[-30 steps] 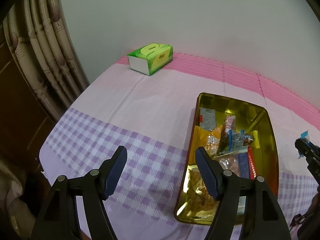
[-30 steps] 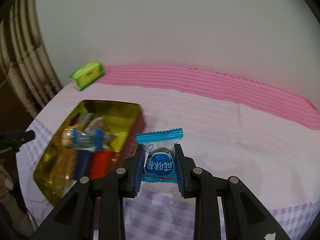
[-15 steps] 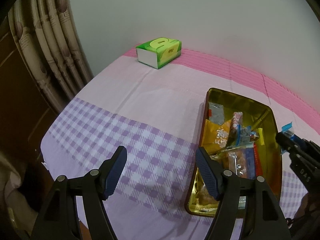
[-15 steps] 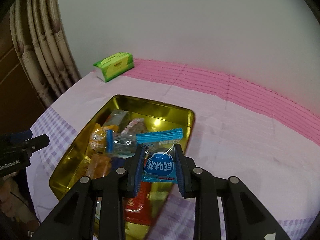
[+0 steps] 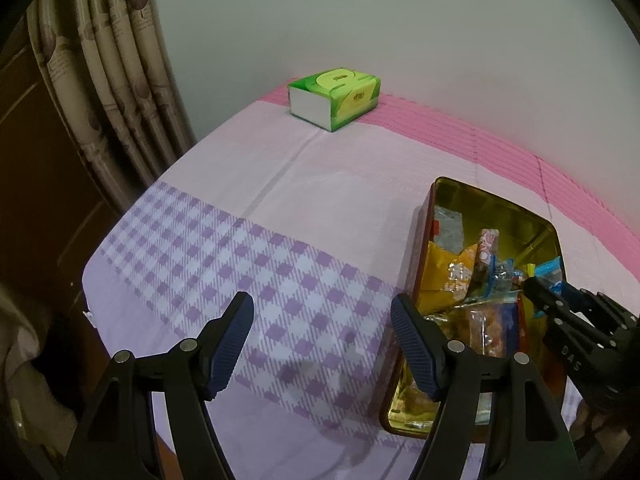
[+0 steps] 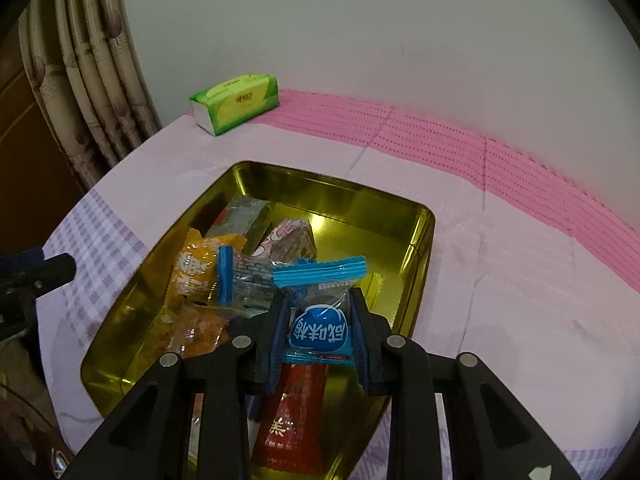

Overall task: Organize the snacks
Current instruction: 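Carry the blue printed candy into the gold tin and open the right gripper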

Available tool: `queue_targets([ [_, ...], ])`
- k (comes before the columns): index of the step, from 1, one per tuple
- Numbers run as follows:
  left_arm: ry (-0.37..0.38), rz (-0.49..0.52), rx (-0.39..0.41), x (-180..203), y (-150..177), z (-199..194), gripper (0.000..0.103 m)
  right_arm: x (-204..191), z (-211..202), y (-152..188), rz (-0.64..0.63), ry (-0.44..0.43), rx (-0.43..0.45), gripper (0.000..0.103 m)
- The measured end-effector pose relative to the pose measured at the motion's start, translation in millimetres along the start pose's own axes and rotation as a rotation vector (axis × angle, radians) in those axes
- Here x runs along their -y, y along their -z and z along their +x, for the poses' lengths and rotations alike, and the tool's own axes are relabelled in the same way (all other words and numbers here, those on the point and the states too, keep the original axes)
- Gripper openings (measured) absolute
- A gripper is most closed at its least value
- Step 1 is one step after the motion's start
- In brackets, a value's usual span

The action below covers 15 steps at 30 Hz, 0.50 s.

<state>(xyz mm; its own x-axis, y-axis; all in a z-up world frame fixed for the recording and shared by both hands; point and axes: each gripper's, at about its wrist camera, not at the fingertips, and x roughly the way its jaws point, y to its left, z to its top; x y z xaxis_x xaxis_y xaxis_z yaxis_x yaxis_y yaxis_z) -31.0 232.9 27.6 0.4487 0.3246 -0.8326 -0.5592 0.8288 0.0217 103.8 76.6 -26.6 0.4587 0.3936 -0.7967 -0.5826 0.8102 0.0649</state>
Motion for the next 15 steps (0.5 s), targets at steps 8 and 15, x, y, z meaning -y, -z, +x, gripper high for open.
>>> queue_targets([
  [8, 0.005, -0.002, -0.007, -0.7, 0.1, 1.9, 0.072, 1.1, 8.0, 0.3, 0.010, -0.004, -0.009, 0.028],
  [15, 0.006, 0.011, -0.006, 3.0, 2.3, 1.5, 0.072, 2.3, 9.0, 2.4, 0.019, -0.009, -0.005, 0.029],
])
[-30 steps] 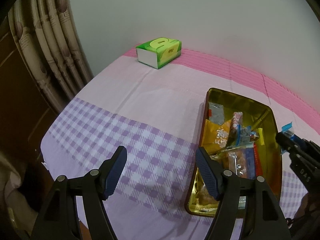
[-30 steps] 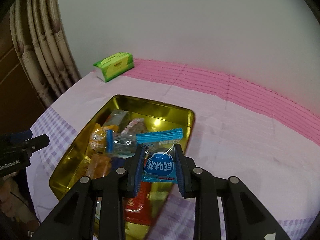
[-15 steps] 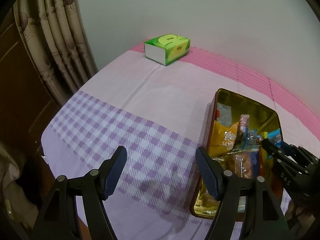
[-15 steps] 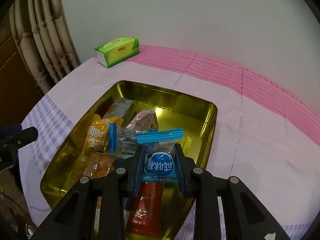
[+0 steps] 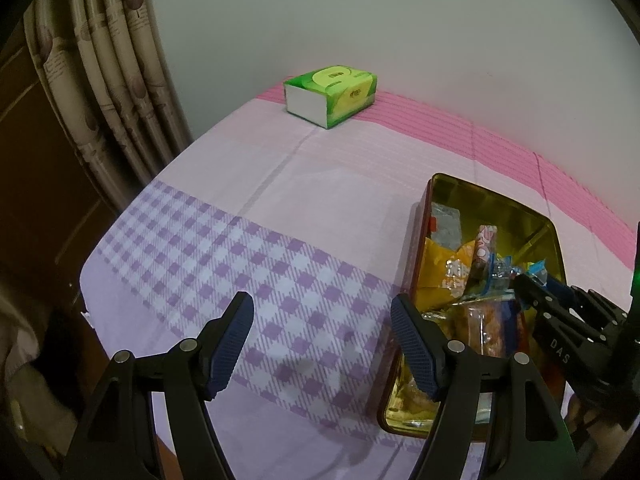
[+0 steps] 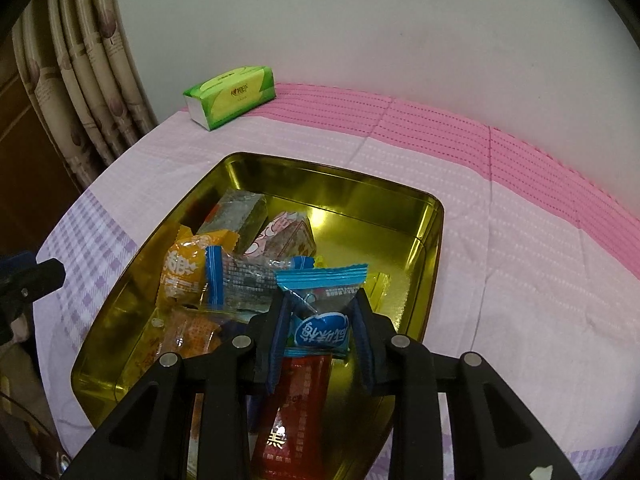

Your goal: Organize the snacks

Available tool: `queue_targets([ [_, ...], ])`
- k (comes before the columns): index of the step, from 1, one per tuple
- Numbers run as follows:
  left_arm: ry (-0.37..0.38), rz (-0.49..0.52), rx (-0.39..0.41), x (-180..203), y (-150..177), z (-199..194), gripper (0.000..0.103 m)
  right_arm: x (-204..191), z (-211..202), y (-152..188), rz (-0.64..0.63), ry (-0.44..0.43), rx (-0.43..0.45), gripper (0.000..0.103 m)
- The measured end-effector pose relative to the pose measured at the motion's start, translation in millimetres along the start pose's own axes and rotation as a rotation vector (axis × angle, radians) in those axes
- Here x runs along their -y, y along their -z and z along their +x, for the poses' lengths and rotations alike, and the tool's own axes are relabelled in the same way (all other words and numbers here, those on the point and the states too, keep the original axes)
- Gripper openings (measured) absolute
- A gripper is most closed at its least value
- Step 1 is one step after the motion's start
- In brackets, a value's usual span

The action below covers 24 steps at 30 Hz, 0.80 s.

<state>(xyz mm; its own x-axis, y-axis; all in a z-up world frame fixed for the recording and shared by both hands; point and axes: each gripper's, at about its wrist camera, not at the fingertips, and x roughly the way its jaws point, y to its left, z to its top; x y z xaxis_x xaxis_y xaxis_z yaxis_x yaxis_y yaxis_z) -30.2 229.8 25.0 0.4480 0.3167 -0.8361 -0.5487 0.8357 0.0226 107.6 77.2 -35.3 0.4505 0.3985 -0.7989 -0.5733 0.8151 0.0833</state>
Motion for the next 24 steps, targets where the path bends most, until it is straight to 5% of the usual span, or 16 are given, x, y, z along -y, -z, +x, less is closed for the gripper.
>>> queue_targets([
  [9, 0.001, 0.022, 0.002, 5.3, 0.9, -1.3, 0.072, -7.0, -15.1, -0.5, -0.006, -0.012, 0.027, 0.039],
  [15, 0.005, 0.039, 0.001, 9.9, 2.6, -1.7, 0.072, -7.9, -36.5, 3.6, 0.026, -0.009, 0.058, 0.069],
  [24, 0.015, 0.110, 0.007, 29.6, 9.3, -8.0, 0.072, -4.7, -64.4, 19.8, 0.067, 0.001, 0.059, 0.089],
])
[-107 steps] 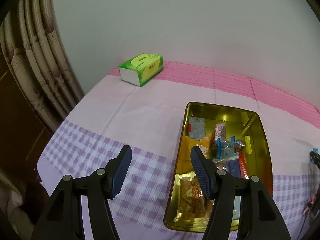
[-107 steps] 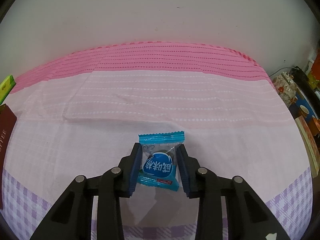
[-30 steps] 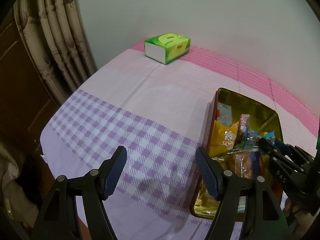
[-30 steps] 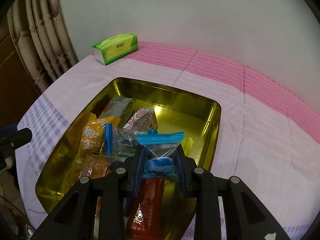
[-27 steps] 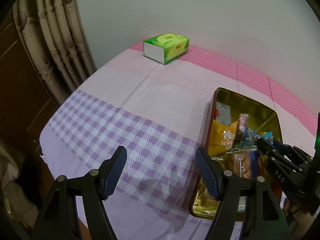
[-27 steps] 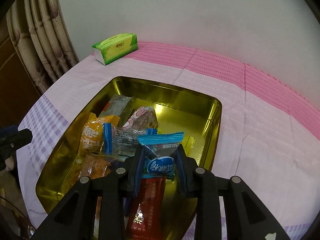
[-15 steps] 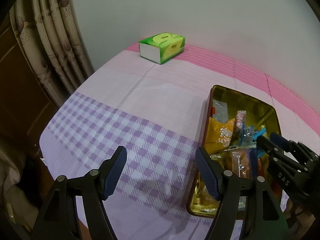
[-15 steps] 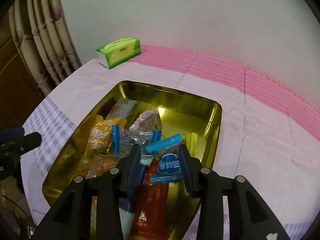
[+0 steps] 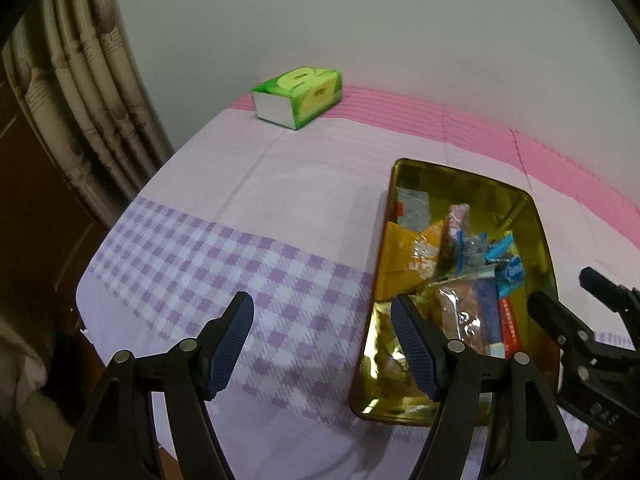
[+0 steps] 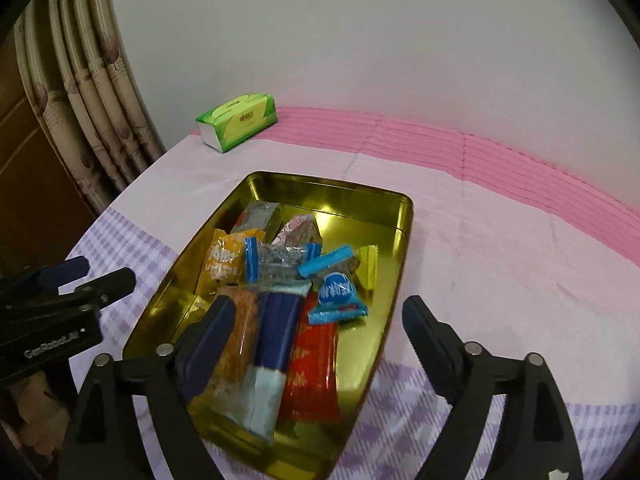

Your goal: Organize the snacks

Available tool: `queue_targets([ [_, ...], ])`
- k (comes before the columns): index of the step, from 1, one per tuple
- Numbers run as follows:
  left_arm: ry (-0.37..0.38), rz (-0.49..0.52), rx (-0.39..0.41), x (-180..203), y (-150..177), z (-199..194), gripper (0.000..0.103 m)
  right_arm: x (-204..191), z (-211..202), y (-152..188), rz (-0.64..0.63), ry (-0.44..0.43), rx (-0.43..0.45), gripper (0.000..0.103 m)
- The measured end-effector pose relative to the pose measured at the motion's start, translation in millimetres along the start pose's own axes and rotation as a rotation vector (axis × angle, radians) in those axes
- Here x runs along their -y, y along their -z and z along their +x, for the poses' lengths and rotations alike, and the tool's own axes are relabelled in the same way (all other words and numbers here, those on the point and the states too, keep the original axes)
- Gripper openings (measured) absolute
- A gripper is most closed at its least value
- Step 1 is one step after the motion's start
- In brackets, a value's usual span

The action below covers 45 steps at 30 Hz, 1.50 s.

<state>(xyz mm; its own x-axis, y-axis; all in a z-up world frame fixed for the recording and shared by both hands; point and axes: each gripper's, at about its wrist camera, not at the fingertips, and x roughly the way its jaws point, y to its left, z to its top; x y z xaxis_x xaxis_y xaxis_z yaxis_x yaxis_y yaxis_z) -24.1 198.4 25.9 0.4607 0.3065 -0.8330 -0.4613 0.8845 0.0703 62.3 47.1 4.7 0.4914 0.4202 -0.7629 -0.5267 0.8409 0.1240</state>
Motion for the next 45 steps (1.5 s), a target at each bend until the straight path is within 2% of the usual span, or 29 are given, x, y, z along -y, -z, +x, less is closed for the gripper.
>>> queue_targets([
  [6, -0.014, 0.048, 0.006, 12.0, 4.0, -4.3, 0.072, 5.2, -8.1, 14.9, 0.020, 0.001, -0.028, 0.095],
  [21, -0.015, 0.115, 0.017, 26.8, 23.2, -15.5, 0.076, 12.7, -14.0, 36.3, 0.035, 0.028, -0.059, 0.098],
  [45, -0.010, 0.114, 0.011, 26.5, 22.8, -14.7, 0.076, -1.8, -5.0, 44.0, -0.010, 0.026, -0.096, 0.099],
])
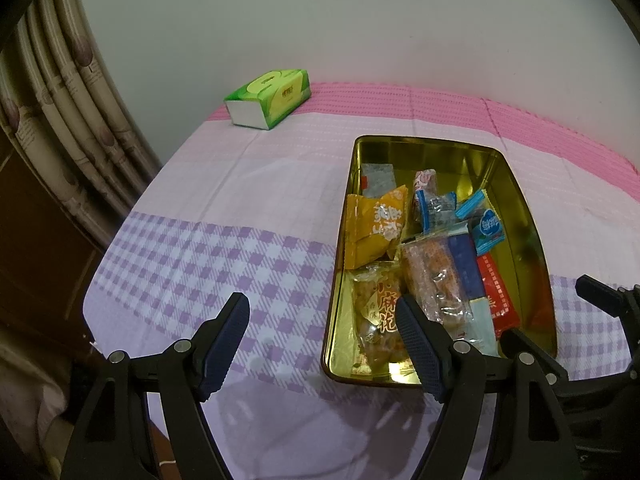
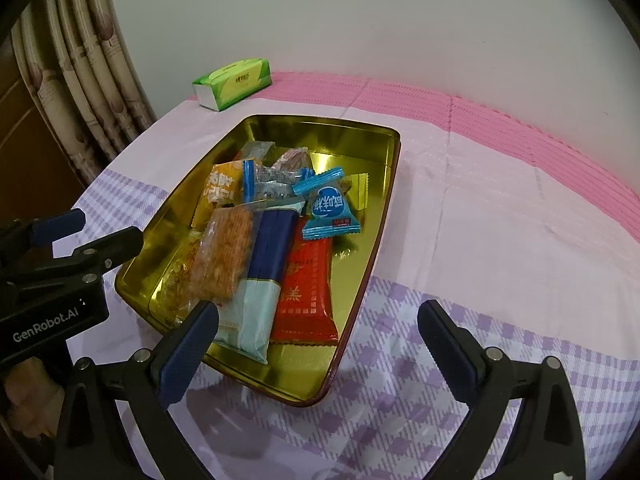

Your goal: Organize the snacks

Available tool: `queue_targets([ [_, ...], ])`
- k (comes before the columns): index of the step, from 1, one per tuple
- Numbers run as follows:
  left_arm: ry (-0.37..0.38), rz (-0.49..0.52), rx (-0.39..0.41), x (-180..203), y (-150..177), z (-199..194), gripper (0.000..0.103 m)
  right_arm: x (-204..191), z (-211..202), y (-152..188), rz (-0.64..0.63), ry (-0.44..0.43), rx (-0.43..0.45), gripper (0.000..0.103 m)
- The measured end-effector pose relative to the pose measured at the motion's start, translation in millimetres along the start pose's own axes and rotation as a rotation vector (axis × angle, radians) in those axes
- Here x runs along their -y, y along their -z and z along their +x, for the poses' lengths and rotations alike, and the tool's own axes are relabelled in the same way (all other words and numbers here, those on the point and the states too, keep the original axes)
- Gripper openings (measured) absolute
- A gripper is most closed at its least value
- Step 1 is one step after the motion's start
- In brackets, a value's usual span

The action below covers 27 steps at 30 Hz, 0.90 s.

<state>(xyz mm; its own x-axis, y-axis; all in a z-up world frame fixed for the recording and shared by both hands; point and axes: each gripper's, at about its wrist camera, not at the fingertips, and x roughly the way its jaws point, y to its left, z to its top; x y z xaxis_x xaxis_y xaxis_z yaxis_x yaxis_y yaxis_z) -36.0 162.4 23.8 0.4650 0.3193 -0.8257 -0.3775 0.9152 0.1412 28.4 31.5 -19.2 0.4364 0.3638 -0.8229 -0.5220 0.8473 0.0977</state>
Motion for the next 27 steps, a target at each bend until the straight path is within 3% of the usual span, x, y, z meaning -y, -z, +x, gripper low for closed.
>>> queue_targets([
  [27, -0.008, -0.003, 0.013, -1.0, 0.1, 0.8, 0.076, -3.6, 1.0, 2.2, -0.008, -0.005, -0.005, 0.099],
])
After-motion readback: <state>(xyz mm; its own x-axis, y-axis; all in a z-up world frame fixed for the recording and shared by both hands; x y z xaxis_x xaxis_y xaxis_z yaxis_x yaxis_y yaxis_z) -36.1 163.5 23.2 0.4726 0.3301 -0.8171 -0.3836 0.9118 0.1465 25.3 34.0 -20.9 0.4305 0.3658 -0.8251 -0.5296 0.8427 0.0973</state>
